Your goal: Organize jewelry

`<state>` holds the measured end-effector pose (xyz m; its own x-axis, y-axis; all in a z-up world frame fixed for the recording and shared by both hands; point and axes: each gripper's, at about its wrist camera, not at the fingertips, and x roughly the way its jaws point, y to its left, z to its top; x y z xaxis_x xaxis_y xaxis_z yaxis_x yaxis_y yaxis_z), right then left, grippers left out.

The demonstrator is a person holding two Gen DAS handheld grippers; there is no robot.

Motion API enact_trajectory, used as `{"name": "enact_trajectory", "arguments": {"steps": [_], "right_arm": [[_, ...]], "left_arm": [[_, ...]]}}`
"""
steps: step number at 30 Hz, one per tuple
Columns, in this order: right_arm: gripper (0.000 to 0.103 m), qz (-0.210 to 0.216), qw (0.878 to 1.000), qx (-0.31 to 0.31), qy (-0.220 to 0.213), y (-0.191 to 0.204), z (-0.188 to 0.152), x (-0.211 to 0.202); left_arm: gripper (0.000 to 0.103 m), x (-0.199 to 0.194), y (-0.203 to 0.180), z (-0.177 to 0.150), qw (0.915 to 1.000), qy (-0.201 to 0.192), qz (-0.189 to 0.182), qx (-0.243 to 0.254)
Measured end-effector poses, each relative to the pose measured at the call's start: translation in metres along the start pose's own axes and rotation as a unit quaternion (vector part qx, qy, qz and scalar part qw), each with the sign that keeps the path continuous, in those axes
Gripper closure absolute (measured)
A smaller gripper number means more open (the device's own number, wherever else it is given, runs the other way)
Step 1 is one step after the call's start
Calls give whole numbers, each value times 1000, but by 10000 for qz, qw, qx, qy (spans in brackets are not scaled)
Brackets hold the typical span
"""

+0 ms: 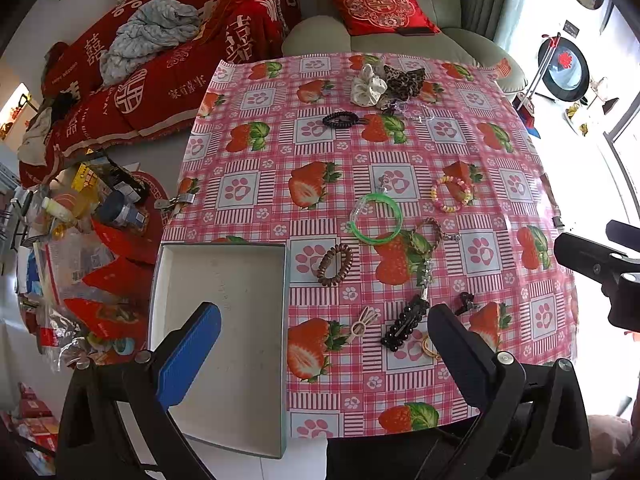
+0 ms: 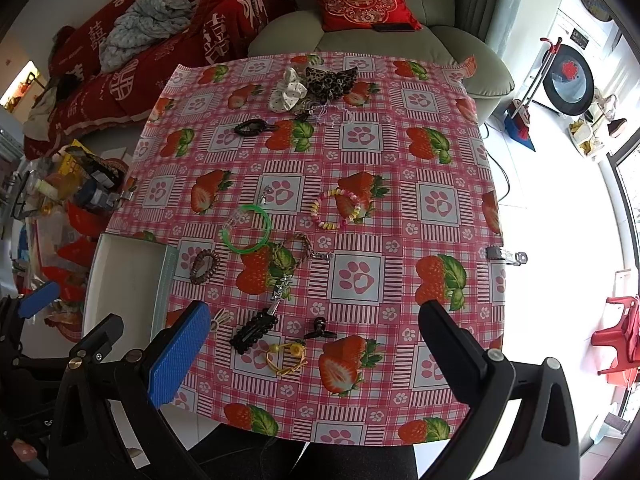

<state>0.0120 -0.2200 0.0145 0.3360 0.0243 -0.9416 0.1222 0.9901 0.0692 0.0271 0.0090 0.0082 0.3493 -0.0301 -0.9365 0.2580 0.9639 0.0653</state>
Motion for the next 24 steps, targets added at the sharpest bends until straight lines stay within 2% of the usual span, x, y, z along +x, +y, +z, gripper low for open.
{"name": "enact_trajectory", "arguments": {"steps": [24], "right_arm": [[0,11,10000,25,19,-2,-5,-2]], "left_arm": [[0,-2,4,0,10000,2,4,-7]]}}
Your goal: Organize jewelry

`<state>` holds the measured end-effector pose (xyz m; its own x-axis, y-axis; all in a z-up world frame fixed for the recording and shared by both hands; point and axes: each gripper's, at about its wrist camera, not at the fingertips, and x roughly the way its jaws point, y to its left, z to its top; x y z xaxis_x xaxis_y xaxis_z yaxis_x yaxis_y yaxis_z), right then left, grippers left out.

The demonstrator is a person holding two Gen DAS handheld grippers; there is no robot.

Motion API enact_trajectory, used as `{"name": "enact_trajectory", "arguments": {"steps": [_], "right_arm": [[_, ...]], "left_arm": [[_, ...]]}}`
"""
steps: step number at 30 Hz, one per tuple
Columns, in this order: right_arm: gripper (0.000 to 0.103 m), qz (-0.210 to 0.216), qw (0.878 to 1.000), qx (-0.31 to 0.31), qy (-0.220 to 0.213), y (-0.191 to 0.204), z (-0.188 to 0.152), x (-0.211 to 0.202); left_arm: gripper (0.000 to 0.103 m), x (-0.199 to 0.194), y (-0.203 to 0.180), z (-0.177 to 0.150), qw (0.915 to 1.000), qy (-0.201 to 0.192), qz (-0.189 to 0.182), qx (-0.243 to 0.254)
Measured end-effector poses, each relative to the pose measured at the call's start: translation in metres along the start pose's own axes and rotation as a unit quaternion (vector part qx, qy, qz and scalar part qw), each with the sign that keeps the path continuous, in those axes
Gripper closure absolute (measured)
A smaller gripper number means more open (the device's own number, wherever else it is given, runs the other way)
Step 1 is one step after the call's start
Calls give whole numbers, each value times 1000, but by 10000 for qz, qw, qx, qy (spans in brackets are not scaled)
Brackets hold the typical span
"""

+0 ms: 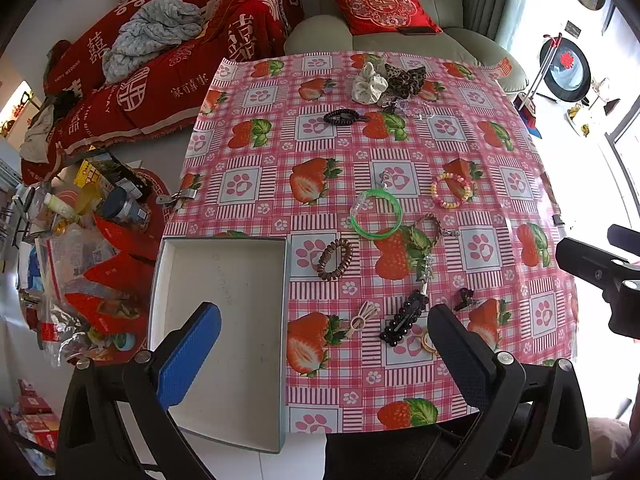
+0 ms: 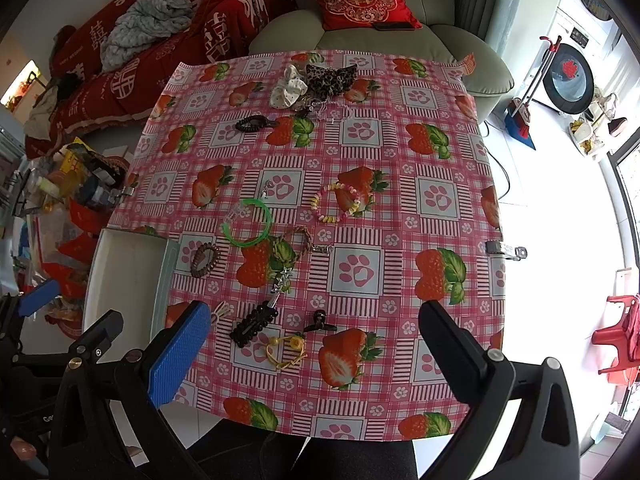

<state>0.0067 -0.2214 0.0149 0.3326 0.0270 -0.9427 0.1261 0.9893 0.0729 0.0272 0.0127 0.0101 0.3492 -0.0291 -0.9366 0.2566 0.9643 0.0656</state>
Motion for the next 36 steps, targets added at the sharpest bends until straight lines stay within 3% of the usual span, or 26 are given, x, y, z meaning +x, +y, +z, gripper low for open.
{"name": "enact_trajectory", "arguments": {"steps": [18,24,36], "right_arm": [[0,2,10000,7,3,-1,-1,0],[0,9,10000,38,52,-4,-7,2],[0,31,9998,87,179,-10,-3,13]], "left_arm": [[0,0,0,-3,10000,5,8,3],[0,2,-4,-18,10000,46,13,25],[0,12,-13,-4,9998,209,49,60]]}}
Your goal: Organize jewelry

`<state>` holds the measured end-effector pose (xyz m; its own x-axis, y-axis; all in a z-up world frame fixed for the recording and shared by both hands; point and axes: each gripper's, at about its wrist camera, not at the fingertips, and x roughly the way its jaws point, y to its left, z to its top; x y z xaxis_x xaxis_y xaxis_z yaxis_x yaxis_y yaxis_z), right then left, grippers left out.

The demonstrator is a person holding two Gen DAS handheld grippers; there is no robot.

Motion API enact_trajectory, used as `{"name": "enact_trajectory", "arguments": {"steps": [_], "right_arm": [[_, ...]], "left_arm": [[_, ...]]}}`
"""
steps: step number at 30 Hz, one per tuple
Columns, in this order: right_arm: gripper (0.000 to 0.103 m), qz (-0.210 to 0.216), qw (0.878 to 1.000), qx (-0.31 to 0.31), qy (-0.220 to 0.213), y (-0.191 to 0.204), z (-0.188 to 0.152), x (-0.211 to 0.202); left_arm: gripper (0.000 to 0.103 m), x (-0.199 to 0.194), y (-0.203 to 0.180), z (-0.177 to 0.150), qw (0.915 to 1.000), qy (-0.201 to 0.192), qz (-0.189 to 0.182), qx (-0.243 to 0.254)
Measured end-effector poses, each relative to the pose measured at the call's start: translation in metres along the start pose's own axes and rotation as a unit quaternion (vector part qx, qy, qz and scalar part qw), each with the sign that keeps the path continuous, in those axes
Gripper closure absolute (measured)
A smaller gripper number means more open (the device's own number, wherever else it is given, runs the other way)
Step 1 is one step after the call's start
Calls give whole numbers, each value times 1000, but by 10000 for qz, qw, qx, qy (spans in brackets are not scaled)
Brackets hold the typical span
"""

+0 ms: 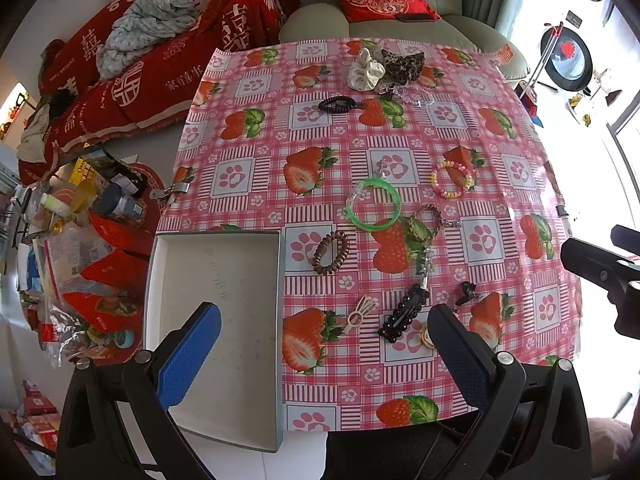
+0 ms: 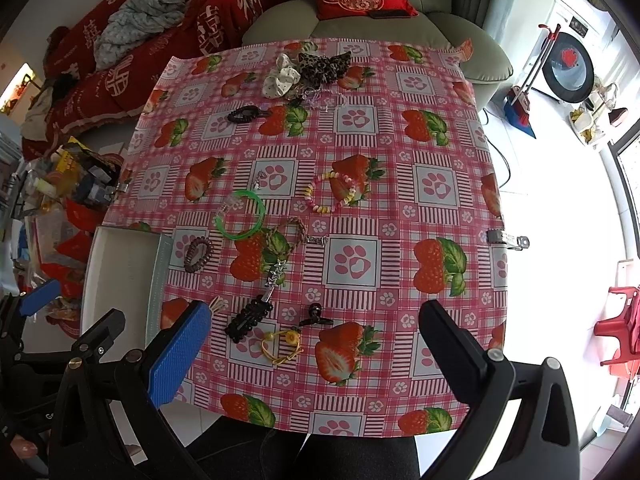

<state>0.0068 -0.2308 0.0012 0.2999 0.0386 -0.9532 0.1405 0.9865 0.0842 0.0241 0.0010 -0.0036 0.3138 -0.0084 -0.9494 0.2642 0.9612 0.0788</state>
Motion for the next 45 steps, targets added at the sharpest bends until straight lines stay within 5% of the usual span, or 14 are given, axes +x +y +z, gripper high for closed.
{"name": "enact_trajectory", "arguments": {"steps": [14,30,37,39,45], "right_arm": [[0,3,9993,169,340,-13,3,26],[0,-29,9953,330,909,-49,39,122],[0,-46,9952,387,898,-61,69,164],[0,-75,9954,394,869,-63,79,177],[9,-140,9966,275,767,-63,97,207]], "left_arm": [[0,40,8,16,9995,296,26,-78],[0,137,-12,73,9988,435,-152,140],[9,178,-15,91,9983,520,-216,122],[22,188,-19,94,9980,546,-285,168],[22,213,-24,100,9974,570,-374,249]]}}
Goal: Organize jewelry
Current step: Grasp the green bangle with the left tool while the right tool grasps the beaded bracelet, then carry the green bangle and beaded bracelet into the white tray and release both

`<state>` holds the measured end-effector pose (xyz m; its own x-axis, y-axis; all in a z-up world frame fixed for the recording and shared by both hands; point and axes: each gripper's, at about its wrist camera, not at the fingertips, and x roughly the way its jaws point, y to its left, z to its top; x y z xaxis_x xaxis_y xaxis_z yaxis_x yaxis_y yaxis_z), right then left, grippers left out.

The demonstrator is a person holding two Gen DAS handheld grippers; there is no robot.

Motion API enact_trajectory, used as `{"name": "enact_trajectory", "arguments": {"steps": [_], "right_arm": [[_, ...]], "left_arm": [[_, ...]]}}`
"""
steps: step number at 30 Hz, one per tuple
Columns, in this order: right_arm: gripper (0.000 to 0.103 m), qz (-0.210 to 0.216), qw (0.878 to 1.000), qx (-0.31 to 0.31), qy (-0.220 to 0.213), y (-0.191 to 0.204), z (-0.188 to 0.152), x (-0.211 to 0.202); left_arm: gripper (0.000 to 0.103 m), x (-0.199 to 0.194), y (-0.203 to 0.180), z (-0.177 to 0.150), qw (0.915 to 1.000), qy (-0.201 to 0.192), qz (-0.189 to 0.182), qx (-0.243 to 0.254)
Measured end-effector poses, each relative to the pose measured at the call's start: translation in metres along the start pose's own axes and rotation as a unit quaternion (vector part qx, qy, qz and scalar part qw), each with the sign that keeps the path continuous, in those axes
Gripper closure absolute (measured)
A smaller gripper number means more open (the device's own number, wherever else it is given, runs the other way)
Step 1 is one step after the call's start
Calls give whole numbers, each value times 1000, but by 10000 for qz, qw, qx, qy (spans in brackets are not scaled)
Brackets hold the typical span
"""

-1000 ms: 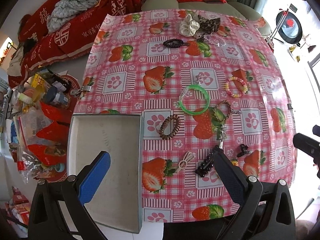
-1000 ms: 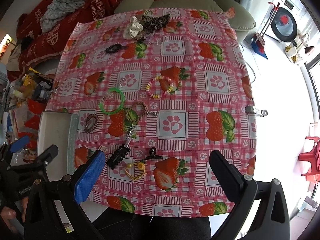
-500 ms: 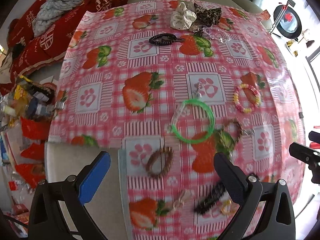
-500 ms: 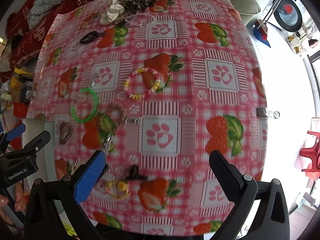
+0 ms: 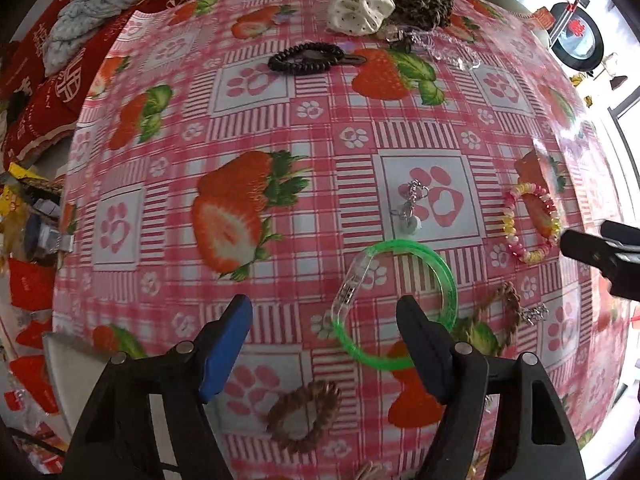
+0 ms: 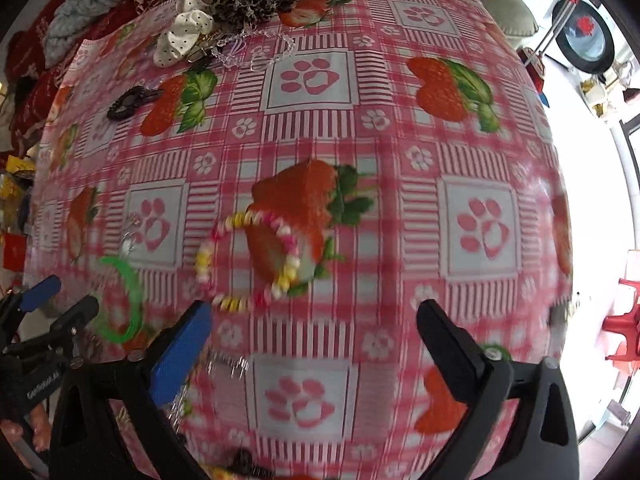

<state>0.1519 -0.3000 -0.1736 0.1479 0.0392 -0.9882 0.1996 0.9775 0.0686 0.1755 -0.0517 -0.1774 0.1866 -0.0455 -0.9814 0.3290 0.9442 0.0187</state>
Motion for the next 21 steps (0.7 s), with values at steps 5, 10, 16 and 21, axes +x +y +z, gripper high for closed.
{"name": "enact_trajectory", "arguments": {"steps": [5,10,16,21], "right_arm": [[17,-6,9999,98,98,3,9,22],[25,-479,9988,-29,-51,16,10,27],[46,-434,9988,-151,-170,27,8,25],[88,-461,9985,-161,-234,39,6,22]], "left_arm": [[25,14,0,4,9999,9,-126,47],[36,19,-2,5,9999,2,-142,66],[67,16,-10,1,9996,-95,-145,200],[87,11,-25,-1,9995,-107,-194,207]]}}
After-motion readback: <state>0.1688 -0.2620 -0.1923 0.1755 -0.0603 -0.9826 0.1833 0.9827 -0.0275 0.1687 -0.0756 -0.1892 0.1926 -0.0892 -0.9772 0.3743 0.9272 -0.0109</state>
